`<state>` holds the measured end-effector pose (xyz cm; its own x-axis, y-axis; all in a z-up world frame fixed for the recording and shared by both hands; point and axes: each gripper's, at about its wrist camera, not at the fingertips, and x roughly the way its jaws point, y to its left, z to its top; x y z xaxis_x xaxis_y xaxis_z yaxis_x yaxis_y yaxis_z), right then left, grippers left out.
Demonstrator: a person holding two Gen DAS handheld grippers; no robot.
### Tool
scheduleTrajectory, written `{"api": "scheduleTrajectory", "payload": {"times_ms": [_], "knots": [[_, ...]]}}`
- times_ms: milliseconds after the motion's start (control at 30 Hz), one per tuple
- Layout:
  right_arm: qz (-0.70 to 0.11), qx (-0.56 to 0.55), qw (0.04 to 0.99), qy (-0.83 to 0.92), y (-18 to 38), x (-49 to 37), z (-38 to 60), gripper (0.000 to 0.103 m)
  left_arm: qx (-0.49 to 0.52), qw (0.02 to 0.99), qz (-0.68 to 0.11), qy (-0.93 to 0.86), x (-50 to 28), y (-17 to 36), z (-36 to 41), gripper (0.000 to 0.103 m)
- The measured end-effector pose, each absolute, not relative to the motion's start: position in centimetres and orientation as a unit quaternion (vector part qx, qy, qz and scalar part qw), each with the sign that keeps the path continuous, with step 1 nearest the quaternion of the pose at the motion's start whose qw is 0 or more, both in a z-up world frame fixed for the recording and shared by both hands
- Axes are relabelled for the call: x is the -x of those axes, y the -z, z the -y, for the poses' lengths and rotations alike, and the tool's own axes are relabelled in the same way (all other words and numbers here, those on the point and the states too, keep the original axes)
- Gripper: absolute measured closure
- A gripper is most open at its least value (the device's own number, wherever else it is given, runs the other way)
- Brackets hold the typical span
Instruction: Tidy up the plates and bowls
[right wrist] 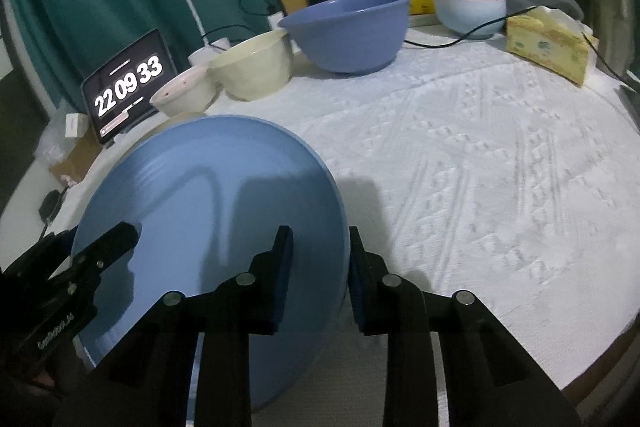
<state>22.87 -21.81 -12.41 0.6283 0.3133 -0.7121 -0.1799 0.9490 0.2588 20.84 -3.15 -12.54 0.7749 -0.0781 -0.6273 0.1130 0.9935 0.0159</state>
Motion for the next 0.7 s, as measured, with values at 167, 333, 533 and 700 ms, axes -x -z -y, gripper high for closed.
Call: {"api": "scheduleTrajectory", "payload": {"times_ms": [167, 333, 533, 700], "knots": [[-0.404, -0.090, 0.902, -0.125, 12.3, -22.9, 23.3, 0.075, -0.034, 0.941, -0.331, 0.060, -21.1, 12.3, 4.7, 0.057], [-0.399, -0.097, 0.905, -0.112, 12.3, -23.2, 24.6, 0.075, -0.042, 0.939, -0.334, 0.067, -21.5, 12.4, 6.0, 0.057], [-0.399, -0.102, 0.905, -0.103, 12.4, -23.8, 25.9, 0.075, -0.045, 0.938, -0.336, 0.070, -22.7, 12.3, 7.2, 0.057], [-0.400, -0.104, 0.906, -0.096, 12.4, -24.8, 26.8, 0.075, -0.048, 0.936, -0.340, 0.075, -23.8, 12.3, 8.2, 0.057]]}}
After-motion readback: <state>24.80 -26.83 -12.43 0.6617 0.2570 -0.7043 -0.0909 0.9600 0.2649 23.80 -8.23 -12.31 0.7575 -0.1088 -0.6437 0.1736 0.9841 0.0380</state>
